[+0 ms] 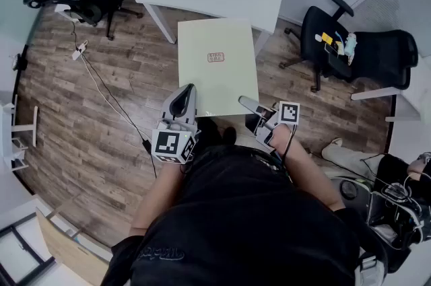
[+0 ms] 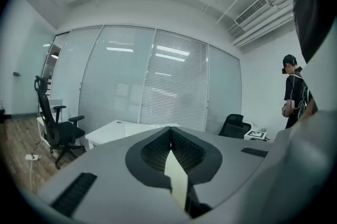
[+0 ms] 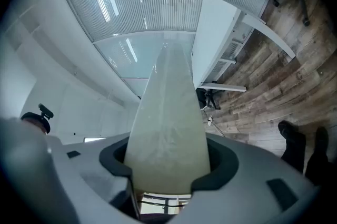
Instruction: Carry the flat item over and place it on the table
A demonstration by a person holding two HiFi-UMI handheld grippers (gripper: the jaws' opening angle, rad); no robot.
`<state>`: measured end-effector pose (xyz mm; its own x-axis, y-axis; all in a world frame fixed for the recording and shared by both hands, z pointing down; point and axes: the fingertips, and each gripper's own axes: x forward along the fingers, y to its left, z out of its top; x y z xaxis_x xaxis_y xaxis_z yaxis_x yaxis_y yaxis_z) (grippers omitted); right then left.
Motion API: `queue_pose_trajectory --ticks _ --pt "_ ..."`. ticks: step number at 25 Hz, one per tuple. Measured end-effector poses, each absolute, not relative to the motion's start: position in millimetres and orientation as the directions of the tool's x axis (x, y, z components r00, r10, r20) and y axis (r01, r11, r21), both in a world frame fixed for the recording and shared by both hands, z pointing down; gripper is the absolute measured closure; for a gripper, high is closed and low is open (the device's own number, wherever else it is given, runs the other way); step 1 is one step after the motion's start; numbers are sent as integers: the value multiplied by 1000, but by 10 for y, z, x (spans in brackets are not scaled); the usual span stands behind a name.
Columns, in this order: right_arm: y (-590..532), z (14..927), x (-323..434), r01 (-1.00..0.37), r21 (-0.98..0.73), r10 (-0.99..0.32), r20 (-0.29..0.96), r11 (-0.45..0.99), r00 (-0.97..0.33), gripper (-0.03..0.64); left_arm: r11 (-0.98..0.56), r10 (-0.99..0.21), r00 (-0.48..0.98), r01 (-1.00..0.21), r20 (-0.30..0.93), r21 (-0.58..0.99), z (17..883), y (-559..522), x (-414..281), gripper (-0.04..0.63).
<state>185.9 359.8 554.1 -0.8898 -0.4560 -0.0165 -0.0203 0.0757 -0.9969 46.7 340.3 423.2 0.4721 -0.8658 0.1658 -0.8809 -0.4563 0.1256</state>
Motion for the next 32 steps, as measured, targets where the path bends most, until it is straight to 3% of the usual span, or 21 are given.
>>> queue_pose_trajectory --ticks 18,32 --pt "3343 5565 1729 -6 -998 -483 -21 56 -875 328 -455 -863 481 -873 156 177 4182 3220 307 580" --pt "2292 5620 1091 -45 -996 -501 0 79 -865 327 -495 -841 521 -850 146 179 4159 2275 -339 580"
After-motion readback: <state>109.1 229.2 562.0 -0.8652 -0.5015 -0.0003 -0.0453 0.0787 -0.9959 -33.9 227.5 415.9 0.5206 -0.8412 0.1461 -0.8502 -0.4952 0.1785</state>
